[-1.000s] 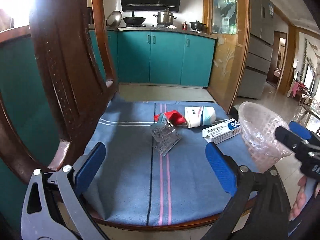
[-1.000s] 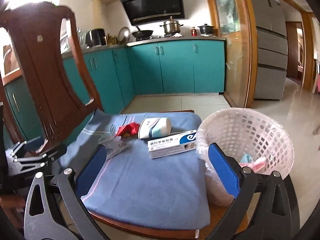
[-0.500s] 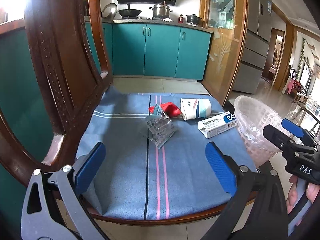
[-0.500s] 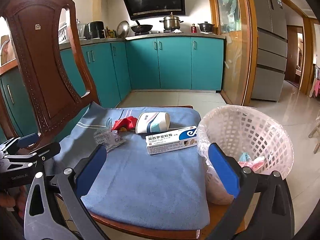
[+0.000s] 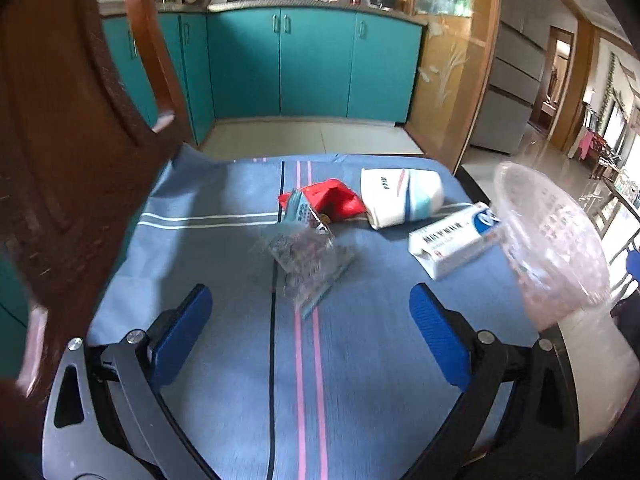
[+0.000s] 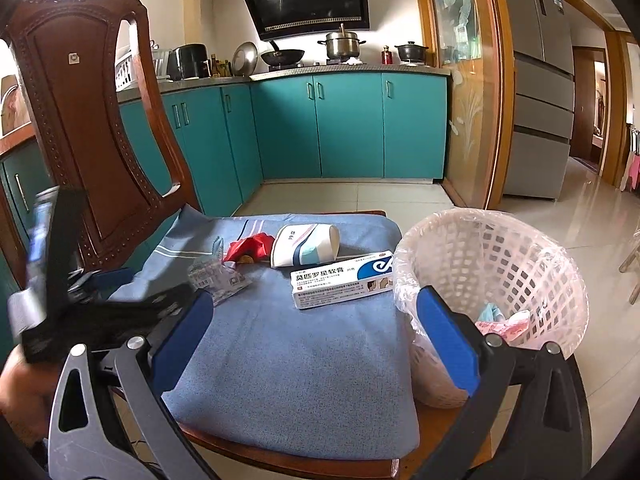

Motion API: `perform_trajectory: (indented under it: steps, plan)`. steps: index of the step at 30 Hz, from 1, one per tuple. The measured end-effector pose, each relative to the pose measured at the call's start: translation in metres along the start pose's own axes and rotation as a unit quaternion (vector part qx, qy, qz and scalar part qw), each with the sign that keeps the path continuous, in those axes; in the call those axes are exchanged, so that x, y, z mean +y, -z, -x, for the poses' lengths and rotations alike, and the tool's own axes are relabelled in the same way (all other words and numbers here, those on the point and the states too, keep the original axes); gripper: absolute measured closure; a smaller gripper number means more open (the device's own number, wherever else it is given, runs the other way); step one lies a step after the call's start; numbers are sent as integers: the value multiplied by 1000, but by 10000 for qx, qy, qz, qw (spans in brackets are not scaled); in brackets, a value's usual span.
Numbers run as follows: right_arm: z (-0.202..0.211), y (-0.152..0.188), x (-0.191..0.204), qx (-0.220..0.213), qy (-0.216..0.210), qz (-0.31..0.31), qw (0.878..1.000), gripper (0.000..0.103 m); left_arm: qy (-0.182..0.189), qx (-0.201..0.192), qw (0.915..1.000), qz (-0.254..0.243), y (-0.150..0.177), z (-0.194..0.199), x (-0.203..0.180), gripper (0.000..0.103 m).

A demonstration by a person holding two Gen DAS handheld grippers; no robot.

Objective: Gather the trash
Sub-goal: 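Grasp the clear plastic wrapper with the left gripper while the right gripper grasps the red bag, then lift the red bag with the right gripper while the left gripper lifts the plastic wrapper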

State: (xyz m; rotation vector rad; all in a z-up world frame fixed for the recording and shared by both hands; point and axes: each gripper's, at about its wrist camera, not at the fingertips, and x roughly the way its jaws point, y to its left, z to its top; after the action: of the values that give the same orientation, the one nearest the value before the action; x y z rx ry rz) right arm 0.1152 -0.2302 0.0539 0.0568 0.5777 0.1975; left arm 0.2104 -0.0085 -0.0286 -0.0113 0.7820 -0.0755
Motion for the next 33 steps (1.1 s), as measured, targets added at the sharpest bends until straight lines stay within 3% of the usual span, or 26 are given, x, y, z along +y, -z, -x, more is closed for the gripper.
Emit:
perform_trajectory:
  steps: [3, 5, 7, 8, 10, 13, 16, 19, 21, 26, 30, 31, 32, 33]
  plan:
    - [-3, 1, 0, 47, 24, 1, 10000, 4, 6, 86, 9999, 87, -12, -29, 1, 16]
    - [-4, 1, 1, 61, 29, 11, 10000, 4, 96, 276, 9994, 187, -13, -44, 5, 37]
    - [-5, 1, 3, 81, 27, 40, 10000, 4, 261, 574, 9976, 300, -9, -58, 10, 81]
    - [-6, 1, 4, 79, 12, 61, 9999, 4, 252, 691, 9967, 333, -6, -61, 13, 91]
    - [-9, -1, 7, 68, -75, 103, 9999, 4, 248, 782, 9957, 435, -4, -55, 18, 101]
    - [-18, -8, 13, 103, -244, 147, 9995, 4, 302, 406, 9971, 575, -7, -13, 27, 101]
    - [-43, -23, 25, 290, -556, 319, 9975, 4, 3, -317, 9983, 482, -6, 43, 34, 101]
    - [-79, -39, 49, 483, -717, 806, 9930, 4, -170, -906, 9946, 467, 0, 82, 43, 101]
    - [-105, -48, 64, 574, -805, 1141, 9885, 4, -125, -1092, 9926, 511, 2, 93, 48, 101]
    - [-189, -59, 109, 1299, -959, 2400, 9573, 5, 48, -1312, 9904, 443, -3, 106, 55, 101]
    - [-235, -57, 128, 1750, -912, 2828, 9386, 17, 185, -1277, 9909, 375, -5, 105, 56, 102]
    - [-250, -57, 130, 1981, -880, 2834, 9342, 32, 251, -1273, 9909, 354, -6, 104, 56, 102]
    - [-259, -55, 130, 2188, -920, 2763, 9313, 38, 278, -1264, 9910, 342, -7, 103, 56, 102]
    - [-267, -53, 130, 2394, -991, 2671, 9282, 52, 310, -1268, 9909, 333, -8, 103, 56, 102]
